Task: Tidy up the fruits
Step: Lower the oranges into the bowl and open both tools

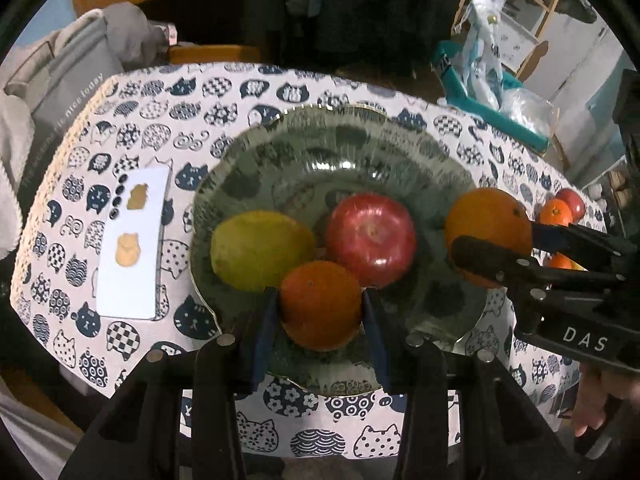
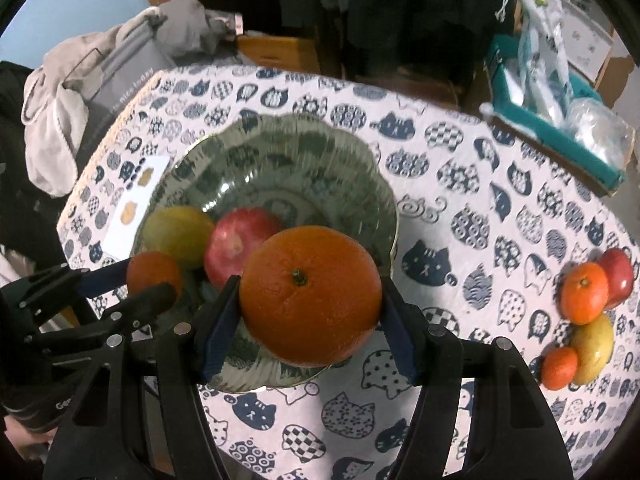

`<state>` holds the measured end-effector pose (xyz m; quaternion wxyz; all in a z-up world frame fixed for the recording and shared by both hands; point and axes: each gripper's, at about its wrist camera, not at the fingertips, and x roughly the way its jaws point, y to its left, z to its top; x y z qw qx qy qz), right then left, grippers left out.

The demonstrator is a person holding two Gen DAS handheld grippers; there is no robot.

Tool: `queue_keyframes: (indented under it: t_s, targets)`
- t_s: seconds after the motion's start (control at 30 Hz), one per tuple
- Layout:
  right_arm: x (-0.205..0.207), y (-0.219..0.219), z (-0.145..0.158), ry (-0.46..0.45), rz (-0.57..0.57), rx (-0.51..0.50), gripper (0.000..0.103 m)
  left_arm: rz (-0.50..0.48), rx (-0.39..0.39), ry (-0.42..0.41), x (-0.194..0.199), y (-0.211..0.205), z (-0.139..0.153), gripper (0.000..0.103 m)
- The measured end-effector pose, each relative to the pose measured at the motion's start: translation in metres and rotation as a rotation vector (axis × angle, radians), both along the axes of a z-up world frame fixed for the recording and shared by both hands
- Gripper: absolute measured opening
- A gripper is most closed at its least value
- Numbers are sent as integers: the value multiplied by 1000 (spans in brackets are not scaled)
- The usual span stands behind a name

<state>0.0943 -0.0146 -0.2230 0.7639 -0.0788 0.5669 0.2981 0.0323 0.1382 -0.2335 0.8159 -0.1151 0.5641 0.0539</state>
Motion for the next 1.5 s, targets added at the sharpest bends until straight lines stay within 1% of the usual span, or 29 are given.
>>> queue_keyframes:
  t_s: [0.27, 0.57, 0.63, 0.7, 0.77, 0.87, 1.0, 1.13, 1.3, 1.5]
  targets:
    - [-3, 7, -9, 26, 30, -2, 67, -7, 12, 35, 0, 0, -10, 43]
    - [-4, 15, -18, 64, 54, -9, 68, 5, 1, 90, 1, 3, -23, 44]
    - [-3, 15, -18, 74, 51, -4, 69, 7, -3, 90, 0, 4, -24, 51]
    - [-2, 15, -20, 80, 45, -5, 70, 13, 6, 78, -1, 4, -21, 68]
    - [-2, 15, -19, 76, 39, -8, 71, 11, 14, 71, 0, 4, -18, 75]
    - [1, 11, -12, 81, 25, 40, 77, 10, 20, 78, 1, 4, -18, 76]
    - [3, 8, 1, 54, 8, 58, 77, 18, 16, 74, 0, 5, -16, 76]
    - [5, 2, 17, 15, -18, 75, 77, 31, 0, 41, -1, 6, -3, 76]
    - [7, -10, 43, -82, -60, 47, 77, 45, 2, -22, -2, 4, 19, 76]
    - [7, -28, 69, -184, -103, 6, 77, 53, -22, -78, 0, -1, 39, 76]
